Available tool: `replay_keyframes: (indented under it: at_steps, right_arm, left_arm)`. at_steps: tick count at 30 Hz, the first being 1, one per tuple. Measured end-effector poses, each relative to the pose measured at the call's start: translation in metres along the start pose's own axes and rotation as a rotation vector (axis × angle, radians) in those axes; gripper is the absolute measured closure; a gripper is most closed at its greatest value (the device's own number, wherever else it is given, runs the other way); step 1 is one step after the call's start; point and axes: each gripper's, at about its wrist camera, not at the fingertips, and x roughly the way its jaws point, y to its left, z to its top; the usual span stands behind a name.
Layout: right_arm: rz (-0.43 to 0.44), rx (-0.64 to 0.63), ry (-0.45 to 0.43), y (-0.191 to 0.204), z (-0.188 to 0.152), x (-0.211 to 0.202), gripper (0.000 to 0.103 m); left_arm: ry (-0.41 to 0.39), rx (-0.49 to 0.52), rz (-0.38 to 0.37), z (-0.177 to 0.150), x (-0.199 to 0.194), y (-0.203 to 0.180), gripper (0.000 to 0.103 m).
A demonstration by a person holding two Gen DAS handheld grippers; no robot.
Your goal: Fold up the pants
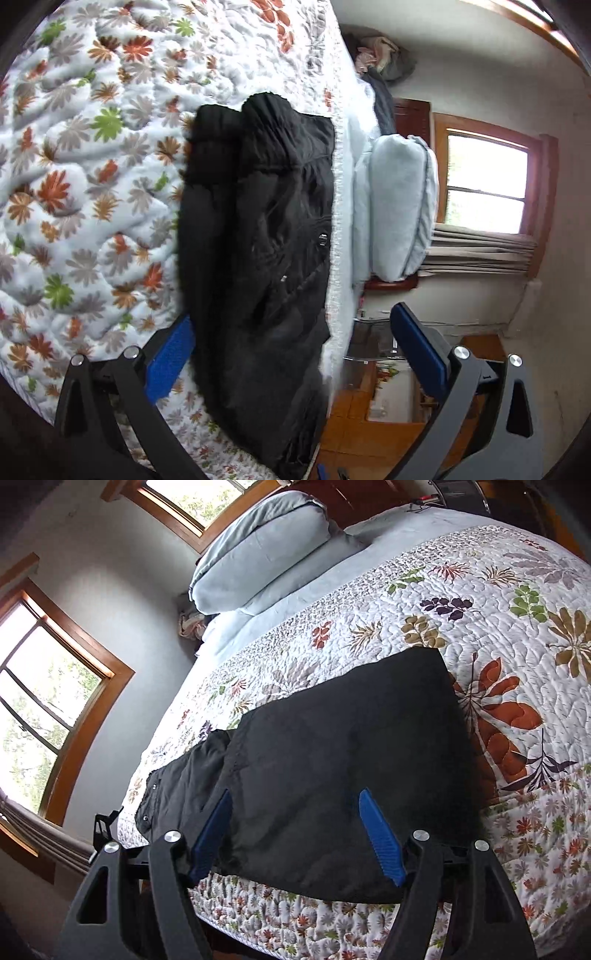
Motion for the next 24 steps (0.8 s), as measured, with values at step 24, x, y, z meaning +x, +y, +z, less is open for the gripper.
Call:
replay_keyframes:
  at_steps: [24]
  right_arm:
    - [-0.031,-0.066,0.079,0.022,-0.010,0.030,0.028]
  left_arm:
    - [-0.002,0.300,-0.025,-0.030,0.046,-0.015,0.005]
